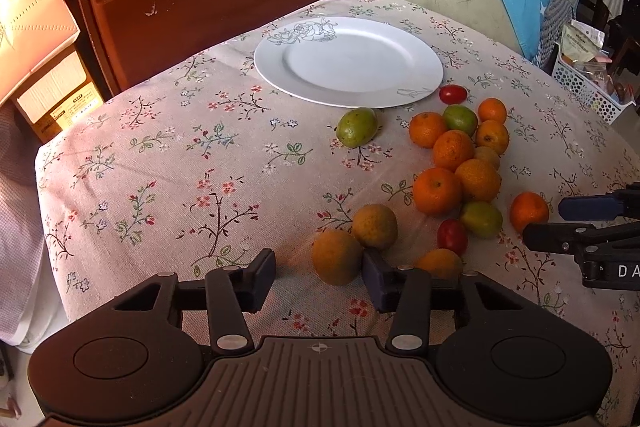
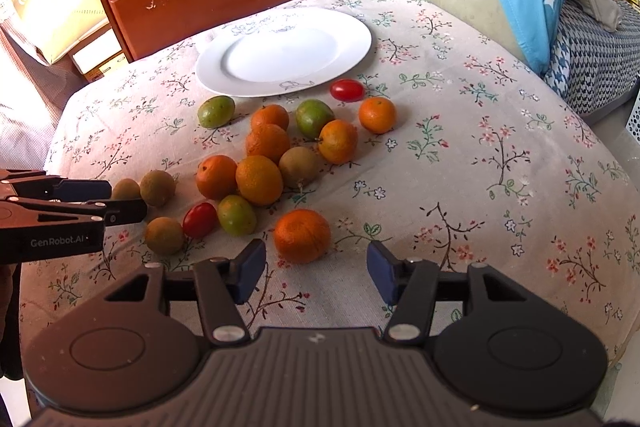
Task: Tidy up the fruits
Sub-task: 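Grasp a brown round fruit with the left tool while the right tool grasps a tangerine, then carry the brown fruit onto the plate and open the left tool while the right releases the tangerine there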
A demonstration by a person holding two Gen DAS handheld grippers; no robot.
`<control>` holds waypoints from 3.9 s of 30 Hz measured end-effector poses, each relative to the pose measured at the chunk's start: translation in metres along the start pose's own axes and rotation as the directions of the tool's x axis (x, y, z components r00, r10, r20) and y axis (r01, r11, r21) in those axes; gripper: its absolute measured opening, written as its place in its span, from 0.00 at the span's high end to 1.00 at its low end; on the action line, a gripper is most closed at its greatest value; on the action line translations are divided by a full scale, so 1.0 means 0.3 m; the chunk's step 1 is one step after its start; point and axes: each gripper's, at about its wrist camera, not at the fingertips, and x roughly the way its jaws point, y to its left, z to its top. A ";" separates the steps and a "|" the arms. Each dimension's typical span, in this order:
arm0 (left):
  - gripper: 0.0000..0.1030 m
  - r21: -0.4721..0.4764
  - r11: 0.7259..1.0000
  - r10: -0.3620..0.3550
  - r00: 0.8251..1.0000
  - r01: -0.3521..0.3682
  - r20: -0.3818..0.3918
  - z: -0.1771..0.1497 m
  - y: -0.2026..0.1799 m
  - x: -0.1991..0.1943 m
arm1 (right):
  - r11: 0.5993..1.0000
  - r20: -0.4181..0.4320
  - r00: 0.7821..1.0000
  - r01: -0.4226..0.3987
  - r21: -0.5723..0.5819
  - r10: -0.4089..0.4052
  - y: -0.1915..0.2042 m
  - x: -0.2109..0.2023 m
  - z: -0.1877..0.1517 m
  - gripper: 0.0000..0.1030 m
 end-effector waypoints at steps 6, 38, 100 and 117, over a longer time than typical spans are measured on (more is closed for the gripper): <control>0.77 0.012 0.999 -0.040 0.999 0.040 0.010 -0.002 -0.008 -0.004 | 1.000 -0.006 1.000 -0.030 0.009 0.030 -0.006 0.007 0.000 0.71; 0.77 0.010 1.000 -0.017 0.998 0.017 0.063 0.011 -0.015 -0.042 | 0.998 0.039 0.997 -0.062 0.011 0.062 0.006 0.000 0.018 0.73; 0.77 -0.018 0.993 -0.116 0.987 0.118 0.113 0.409 -0.022 0.081 | 0.991 0.169 0.978 -0.111 -0.072 0.122 0.014 0.101 0.392 0.69; 0.77 -0.066 0.993 -0.102 0.995 0.102 0.005 0.475 0.026 0.308 | 0.995 0.059 0.995 -0.081 -0.052 0.084 -0.018 0.304 0.456 0.69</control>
